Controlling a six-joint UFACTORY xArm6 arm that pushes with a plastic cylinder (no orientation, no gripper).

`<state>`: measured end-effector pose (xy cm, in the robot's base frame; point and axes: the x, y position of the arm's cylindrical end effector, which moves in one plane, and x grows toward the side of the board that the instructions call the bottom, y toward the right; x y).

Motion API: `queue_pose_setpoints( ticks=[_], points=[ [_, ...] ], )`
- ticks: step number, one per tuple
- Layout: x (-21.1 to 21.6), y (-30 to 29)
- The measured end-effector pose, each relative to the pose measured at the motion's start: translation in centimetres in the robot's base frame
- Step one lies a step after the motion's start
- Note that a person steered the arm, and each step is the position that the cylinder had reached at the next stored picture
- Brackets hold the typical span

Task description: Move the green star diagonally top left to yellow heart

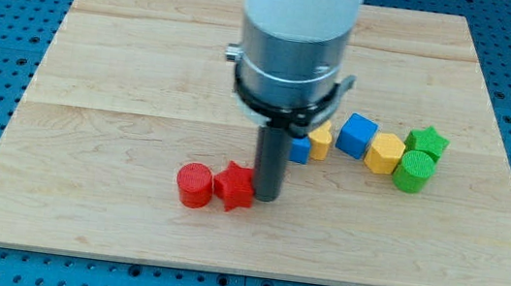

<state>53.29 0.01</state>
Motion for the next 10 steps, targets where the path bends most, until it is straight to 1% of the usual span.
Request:
queue_pose_setpoints(
  ticks=[5,8,9,10],
  points=[
    [0.0,0.0],
    [-0.5,1.0],
    [-0.5,3.2],
    [-0.7,7.6]
  ],
)
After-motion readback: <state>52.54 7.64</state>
